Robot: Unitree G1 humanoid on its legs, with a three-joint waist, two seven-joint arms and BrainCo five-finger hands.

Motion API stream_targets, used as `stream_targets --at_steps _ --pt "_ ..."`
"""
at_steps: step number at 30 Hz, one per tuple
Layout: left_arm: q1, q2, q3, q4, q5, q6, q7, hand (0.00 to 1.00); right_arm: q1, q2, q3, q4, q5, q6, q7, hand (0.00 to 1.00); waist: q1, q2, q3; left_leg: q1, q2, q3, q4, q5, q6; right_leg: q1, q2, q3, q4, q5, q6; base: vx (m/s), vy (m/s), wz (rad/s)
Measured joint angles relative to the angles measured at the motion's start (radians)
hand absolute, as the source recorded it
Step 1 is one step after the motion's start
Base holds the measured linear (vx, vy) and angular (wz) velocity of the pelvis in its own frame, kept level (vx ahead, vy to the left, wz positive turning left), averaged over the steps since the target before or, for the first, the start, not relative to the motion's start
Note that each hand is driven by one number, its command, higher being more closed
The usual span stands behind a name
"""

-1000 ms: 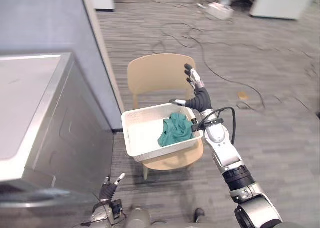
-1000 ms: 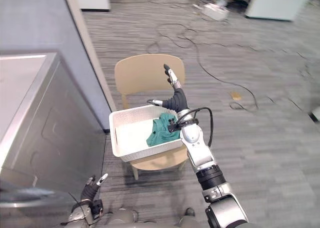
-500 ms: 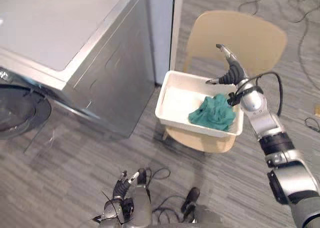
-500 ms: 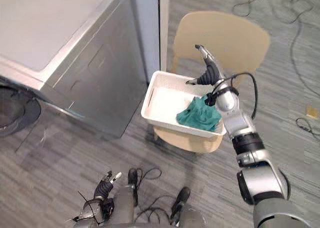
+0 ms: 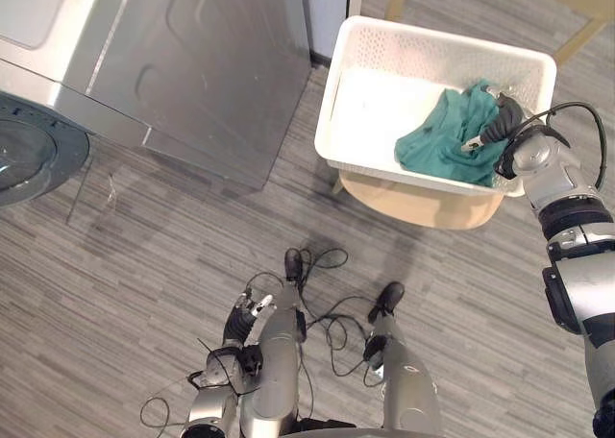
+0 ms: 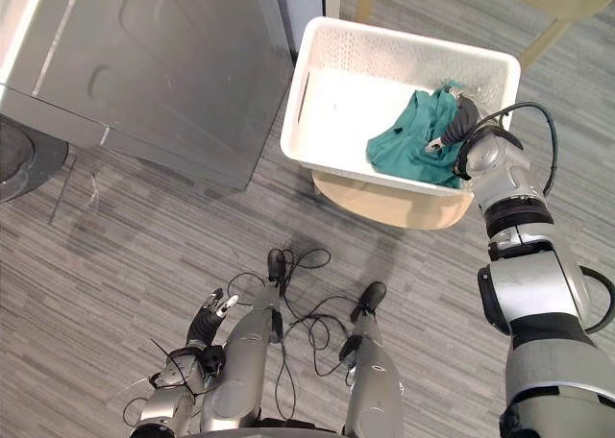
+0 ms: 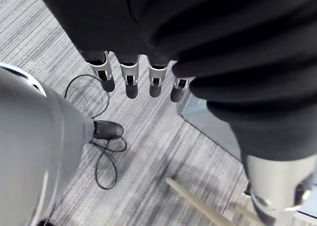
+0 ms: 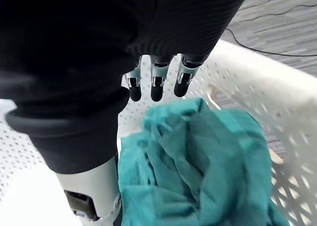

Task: Pick up the laundry basket with both hands and put the clothes into the washing machine.

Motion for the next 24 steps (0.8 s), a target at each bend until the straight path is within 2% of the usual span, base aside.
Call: stream_targets --at_steps 4,5,12,18,19,24 --pt "-0.037 -0.005 -0.001 -0.010 -0.073 -0.003 0.001 0.00 -0.064 -0.001 0.079 0.039 -0.010 0.003 0.000 0.00 -0.004 -0.002 0.009 -0.009 0.002 0.021 -0.055 0.022 -0.024 -0.035 0.010 0.012 -0.024 0.024 -0.002 -0.06 0.022 -0.13" --pt "-0.052 -0.009 -0.004 -0.012 -0.089 -0.005 0.001 0.00 -0.084 -0.002 0.097 0.042 -0.015 0.003 0.000 0.00 -0.007 -0.002 0.009 -0.017 0.001 0.025 -0.067 0.036 -0.011 -0.047 0.012 0.017 -0.030 0.031 -0.003 -0.03 0.021 -0.10" --pt "-0.117 -0.018 -0.067 -0.060 -0.195 -0.026 0.000 0.00 -0.150 -0.008 0.180 0.102 -0.044 0.003 -0.008 0.00 -0.009 -0.003 0.025 -0.063 0.000 0.016 -0.067 0.051 -0.006 -0.081 0.014 0.003 -0.043 0.040 -0.004 0.00 0.021 0.04" --pt "-0.167 -0.044 -0.078 -0.121 -0.284 -0.042 0.000 0.00 -0.184 -0.038 0.225 0.119 -0.083 0.012 -0.030 0.00 -0.005 0.001 0.039 -0.117 0.002 -0.013 -0.068 0.062 -0.008 -0.109 0.023 -0.026 -0.060 0.044 -0.007 0.01 0.036 0.11" --pt "-0.171 -0.051 -0.079 -0.139 -0.298 -0.043 0.000 0.00 -0.186 -0.038 0.225 0.117 -0.081 0.014 -0.041 1.00 -0.002 0.001 0.039 -0.131 0.004 -0.013 -0.068 0.063 -0.009 -0.122 0.025 -0.026 -0.060 0.046 -0.009 0.01 0.049 -0.02" --pt "-0.173 -0.079 -0.077 -0.179 -0.304 -0.043 0.002 0.00 -0.187 -0.038 0.221 0.056 -0.058 0.031 -0.051 1.00 -0.012 0.000 0.039 -0.140 0.011 -0.004 -0.068 0.064 -0.010 -0.135 0.030 -0.022 -0.059 0.046 -0.010 0.02 0.062 -0.05"
